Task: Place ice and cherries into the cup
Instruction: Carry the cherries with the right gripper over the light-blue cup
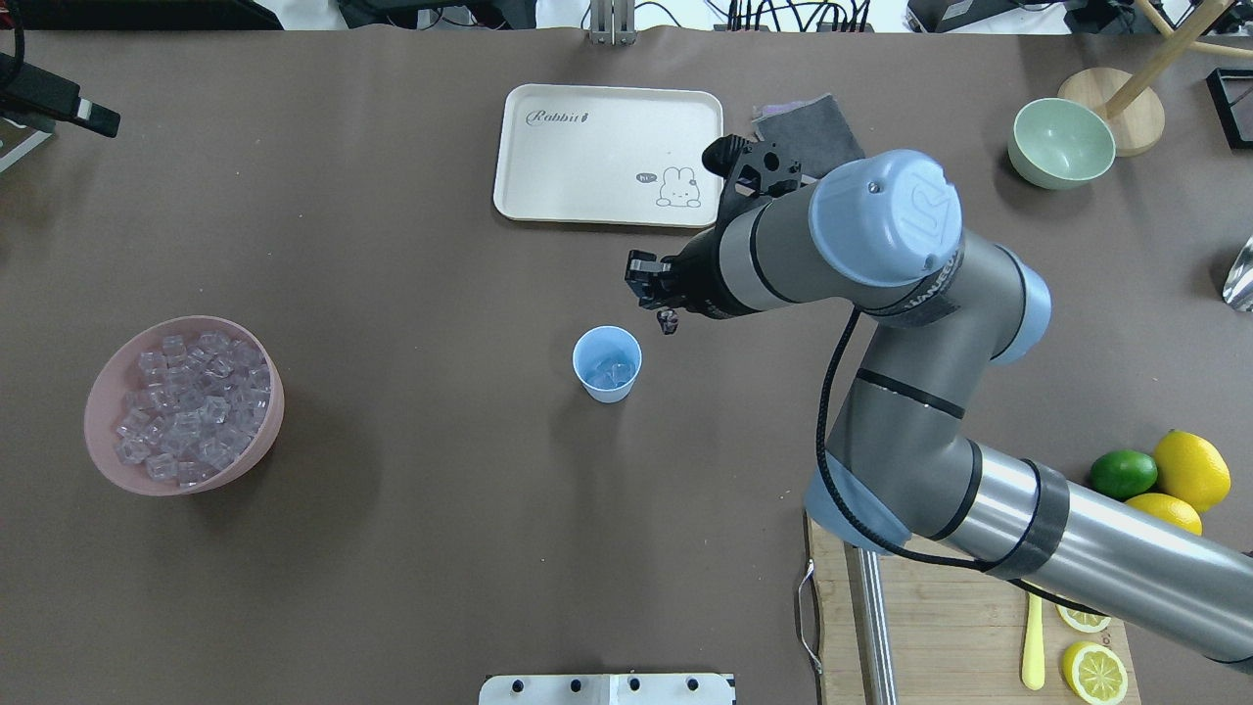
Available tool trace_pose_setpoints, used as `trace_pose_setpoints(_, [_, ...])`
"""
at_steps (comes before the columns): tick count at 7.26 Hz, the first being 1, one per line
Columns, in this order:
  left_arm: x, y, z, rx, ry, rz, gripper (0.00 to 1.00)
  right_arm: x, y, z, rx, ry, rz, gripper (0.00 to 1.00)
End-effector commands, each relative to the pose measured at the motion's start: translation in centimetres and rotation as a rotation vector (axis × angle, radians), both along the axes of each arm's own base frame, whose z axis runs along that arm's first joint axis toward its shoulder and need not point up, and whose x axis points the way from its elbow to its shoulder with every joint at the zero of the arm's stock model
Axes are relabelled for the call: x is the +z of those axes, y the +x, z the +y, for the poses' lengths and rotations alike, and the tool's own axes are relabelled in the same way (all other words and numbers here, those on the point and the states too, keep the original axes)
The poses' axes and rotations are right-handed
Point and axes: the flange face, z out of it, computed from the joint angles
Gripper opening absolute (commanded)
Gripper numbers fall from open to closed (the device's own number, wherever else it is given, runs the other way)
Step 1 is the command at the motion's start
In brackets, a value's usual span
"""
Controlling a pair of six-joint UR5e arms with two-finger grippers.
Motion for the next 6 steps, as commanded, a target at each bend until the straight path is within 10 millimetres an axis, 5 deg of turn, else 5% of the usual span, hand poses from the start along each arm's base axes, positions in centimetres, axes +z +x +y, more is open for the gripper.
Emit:
trace_pose_setpoints(1, [2.2, -0.2, 0.2, 0.000, -0.033, -0.013, 0.98, -0.9, -3.5, 1.9, 0.015, 0.049, -0.028, 0.00])
trace_pose_setpoints(3, [4.5, -0.7, 0.6, 0.015, -0.024, -0.037, 0.98, -1.1, -4.1, 2.6, 0.018, 0.058, -0.028, 0.00])
trace_pose_setpoints(6, [5.2, -1.2, 0.9, 0.012, -0.036, -0.037, 0.98, 0.3, -5.8, 3.5, 0.016, 0.053, 0.002, 0.00])
